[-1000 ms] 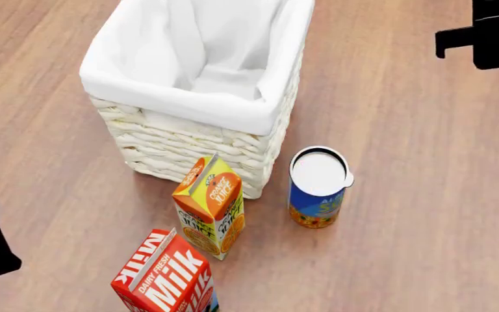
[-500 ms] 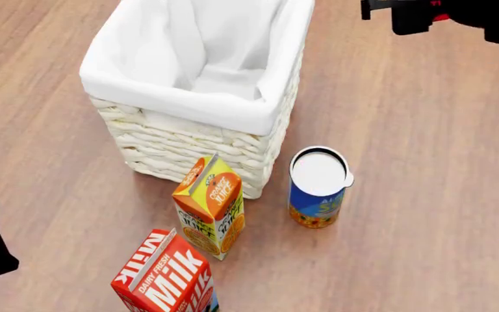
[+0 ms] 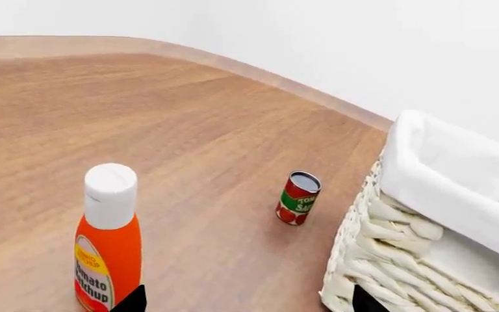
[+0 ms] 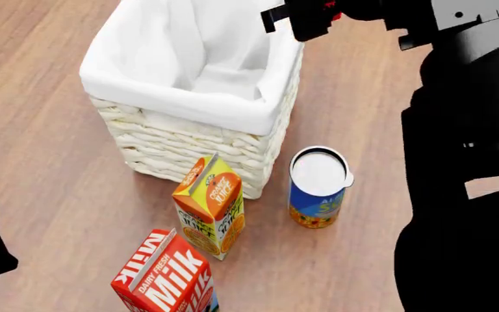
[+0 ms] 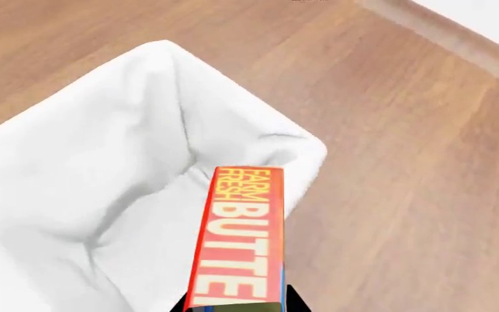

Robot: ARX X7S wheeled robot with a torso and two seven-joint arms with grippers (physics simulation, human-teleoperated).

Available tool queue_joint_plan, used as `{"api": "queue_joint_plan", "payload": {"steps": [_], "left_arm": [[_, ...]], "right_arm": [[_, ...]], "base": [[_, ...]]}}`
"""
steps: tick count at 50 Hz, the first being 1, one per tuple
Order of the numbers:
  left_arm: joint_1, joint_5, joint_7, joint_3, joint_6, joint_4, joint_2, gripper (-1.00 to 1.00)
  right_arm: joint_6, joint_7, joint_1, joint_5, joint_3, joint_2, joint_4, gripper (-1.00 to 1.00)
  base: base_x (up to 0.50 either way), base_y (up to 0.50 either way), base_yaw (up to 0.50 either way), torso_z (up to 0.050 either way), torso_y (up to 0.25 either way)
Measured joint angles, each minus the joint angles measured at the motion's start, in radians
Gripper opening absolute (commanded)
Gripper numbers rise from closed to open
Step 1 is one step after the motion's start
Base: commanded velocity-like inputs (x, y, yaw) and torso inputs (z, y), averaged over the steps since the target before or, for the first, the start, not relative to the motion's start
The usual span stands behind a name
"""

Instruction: Pick up the butter and put it in the basket.

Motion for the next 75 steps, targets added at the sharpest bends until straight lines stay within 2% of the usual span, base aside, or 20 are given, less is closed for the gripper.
{"api": "queue_joint_plan", "payload": {"steps": [5,9,24,45,75], "left_arm": [[-0.002,0.001,0.0,0.003,0.002,-0.004,0.0,1.0],[-0.003,0.002,0.0,0.005,0.003,-0.007,0.001,1.0],[-0.002,-0.002,-0.005,0.007,0.004,-0.006,-0.003,1.0],[0.02,-0.031,-0.029,-0.006,-0.005,0.037,-0.015,1.0],[0.051,-0.04,-0.045,-0.008,0.003,0.07,-0.023,1.0]], "right_arm": [[-0.007,-0.099,-0.009,-0.154,0.11,-0.037,0.014,-1.0],[-0.019,-0.156,-0.013,-0.196,0.133,-0.056,0.016,-1.0],[-0.099,-0.276,0.002,-0.102,0.041,-0.088,0.016,-1.0],[-0.139,-0.287,-0.02,-0.022,0.007,-0.096,0.016,-1.0],[-0.096,-0.294,-0.078,-0.226,0.223,-0.095,0.016,-1.0]], "base": [[0.0,0.0,0.0,0.0,0.002],[0.0,0.0,0.0,0.003,0.0],[0.0,0.0,0.0,0.0,0.001],[0.0,0.0,0.0,0.0,0.001],[0.0,0.0,0.0,0.001,0.001]]}}
